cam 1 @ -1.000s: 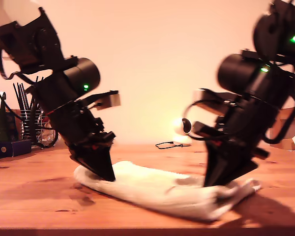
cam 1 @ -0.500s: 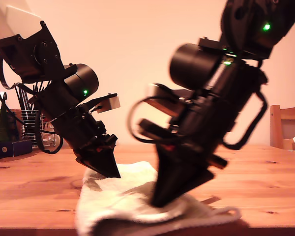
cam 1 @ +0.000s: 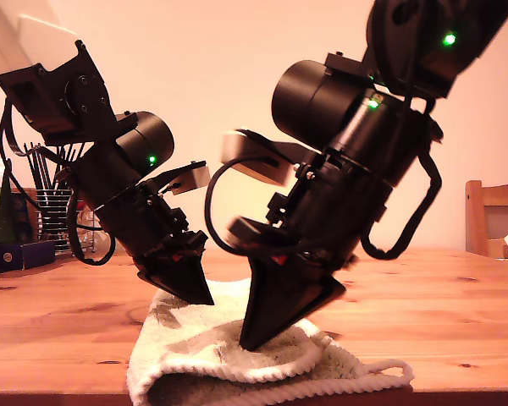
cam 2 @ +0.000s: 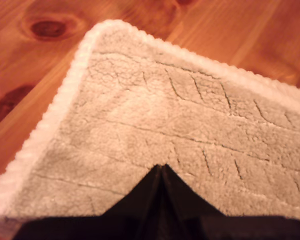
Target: Fold the tea towel in front of you. After folding it, place it to the left side.
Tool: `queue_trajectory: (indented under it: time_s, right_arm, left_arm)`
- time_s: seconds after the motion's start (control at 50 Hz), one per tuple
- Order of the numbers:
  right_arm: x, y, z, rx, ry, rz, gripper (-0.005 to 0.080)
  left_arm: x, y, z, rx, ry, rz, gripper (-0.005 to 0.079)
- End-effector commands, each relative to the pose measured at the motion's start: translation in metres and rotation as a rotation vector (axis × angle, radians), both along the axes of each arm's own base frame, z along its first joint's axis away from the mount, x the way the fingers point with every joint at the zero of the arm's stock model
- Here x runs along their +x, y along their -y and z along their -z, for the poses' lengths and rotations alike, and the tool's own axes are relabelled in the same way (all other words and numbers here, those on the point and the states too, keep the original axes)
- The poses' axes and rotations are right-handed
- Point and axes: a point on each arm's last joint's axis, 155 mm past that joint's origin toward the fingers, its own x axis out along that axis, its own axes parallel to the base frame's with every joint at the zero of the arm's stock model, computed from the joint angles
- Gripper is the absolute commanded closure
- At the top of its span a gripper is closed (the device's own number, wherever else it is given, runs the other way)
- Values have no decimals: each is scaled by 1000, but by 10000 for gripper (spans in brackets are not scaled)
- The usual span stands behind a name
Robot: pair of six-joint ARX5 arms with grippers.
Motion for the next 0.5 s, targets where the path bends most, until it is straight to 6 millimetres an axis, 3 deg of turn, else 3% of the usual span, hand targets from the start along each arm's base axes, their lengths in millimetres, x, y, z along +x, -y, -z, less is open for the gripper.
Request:
queue_trajectory:
  time_s: [0.0,0.1,0.24,0.48]
  right_arm:
    - [-14,-9,-1,-19,37,-116,602]
    - [-32,-15,-9,-36,90,-245,554]
    - [-36,-15,-20,-96,191,-291,531]
    - [-59,-5,-16,-145,122,-314,424]
  left_arm:
    - [-23,-5,39,48,-107,15,766]
    - [-23,-5,39,48,-107,15,766]
    - [-26,-3,38,36,-119,24,766]
    - [-34,3,36,0,-152,47,766]
